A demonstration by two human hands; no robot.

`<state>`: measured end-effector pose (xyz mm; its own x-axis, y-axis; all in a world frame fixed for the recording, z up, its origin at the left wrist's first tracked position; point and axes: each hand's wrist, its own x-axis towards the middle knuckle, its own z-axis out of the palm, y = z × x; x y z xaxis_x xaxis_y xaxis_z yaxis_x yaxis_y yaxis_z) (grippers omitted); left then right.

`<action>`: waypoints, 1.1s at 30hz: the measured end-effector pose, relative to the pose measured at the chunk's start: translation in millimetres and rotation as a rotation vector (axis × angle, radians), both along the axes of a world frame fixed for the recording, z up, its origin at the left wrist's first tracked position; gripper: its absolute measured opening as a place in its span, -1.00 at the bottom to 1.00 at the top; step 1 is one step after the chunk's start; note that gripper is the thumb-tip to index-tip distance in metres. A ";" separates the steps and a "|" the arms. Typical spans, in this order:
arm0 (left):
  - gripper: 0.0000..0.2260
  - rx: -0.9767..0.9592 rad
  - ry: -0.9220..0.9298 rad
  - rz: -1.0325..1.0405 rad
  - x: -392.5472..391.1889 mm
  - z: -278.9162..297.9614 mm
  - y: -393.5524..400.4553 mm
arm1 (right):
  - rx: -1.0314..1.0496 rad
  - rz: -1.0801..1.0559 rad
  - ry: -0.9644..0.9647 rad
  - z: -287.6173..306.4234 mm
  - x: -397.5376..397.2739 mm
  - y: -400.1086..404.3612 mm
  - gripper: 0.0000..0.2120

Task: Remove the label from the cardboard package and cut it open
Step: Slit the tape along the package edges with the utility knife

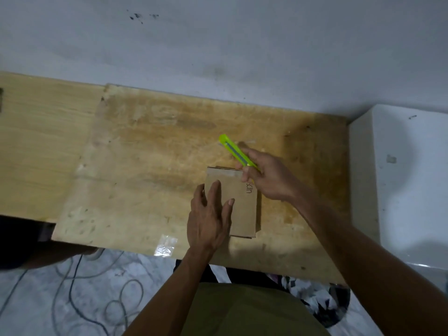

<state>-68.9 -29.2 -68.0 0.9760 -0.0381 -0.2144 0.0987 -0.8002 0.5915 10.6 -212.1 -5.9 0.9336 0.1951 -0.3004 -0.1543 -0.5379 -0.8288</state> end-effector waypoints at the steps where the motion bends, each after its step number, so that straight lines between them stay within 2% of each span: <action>1: -0.50 0.001 -0.002 0.001 -0.1 -0.8 0.2 | -0.048 0.034 -0.008 0.1 0.7 0.2 -0.56; 6: -0.49 0.011 -0.012 -0.003 -0.5 -5.3 0.5 | -0.200 0.137 -0.109 -10.1 0.0 -8.6 -0.70; 12: -0.48 0.018 -0.024 0.001 -0.6 -8.5 1.1 | -0.269 0.236 -0.246 -20.5 6.4 -17.9 -0.65; 18: -0.49 0.031 -0.023 0.004 0.0 -8.6 0.4 | -0.303 0.289 -0.334 -19.6 16.7 -15.8 -0.70; 33: -0.49 0.032 -0.027 0.021 -0.5 -6.5 -0.6 | -0.434 0.333 -0.449 -21.1 23.0 -10.5 -0.65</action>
<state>-69.4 -29.9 -74.4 0.9820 -0.0110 -0.1888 0.1001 -0.8168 0.5682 33.6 -222.6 -27.1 0.8971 0.4416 -0.0155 0.3825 -0.7935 -0.4734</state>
